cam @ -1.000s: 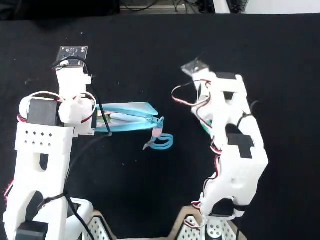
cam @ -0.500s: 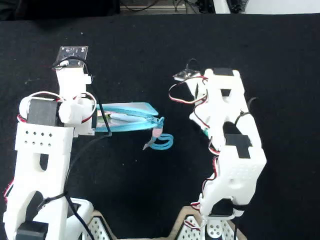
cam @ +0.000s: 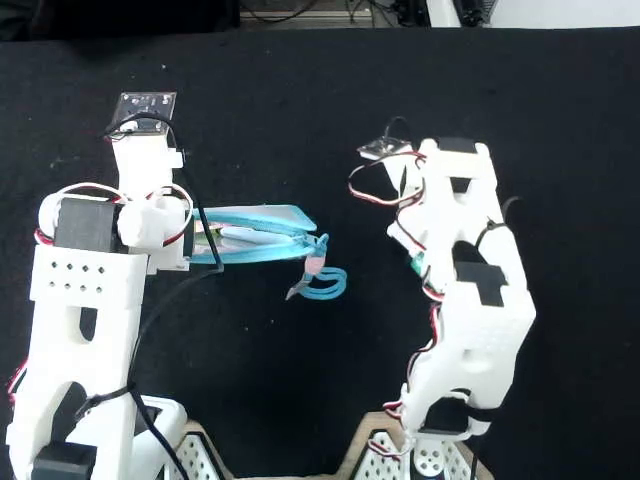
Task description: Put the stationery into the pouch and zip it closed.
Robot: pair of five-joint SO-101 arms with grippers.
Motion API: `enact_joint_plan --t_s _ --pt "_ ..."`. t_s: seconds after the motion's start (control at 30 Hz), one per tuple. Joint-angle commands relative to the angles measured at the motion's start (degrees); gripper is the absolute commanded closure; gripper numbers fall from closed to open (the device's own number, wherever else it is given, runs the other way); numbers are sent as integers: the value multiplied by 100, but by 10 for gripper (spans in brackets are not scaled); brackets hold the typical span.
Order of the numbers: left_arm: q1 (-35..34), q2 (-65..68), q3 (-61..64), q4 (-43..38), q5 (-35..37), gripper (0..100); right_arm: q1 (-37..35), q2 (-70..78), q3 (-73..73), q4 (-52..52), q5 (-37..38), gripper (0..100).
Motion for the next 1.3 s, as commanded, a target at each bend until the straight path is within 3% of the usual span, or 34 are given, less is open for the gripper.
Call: enact_joint_plan --t_s 0.0,0.1,0.5,0.87,1.07,1.27 --pt "-66 44 259 0 9 970 193 57 -356 -141 53 839" --pt "-66 44 259 0 9 970 281 -215 -541 -141 -193 994" --pt "-66 44 251 0 9 970 440 -3547 629 -97 -1556 988" --pt "-66 44 268 0 9 970 -334 -7547 1376 -53 -2716 988" --pt "-66 44 268 0 9 970 -1451 -9200 1367 -70 -4009 987" --pt "-66 44 268 0 9 970 -3525 -10316 1464 -519 -4185 987"
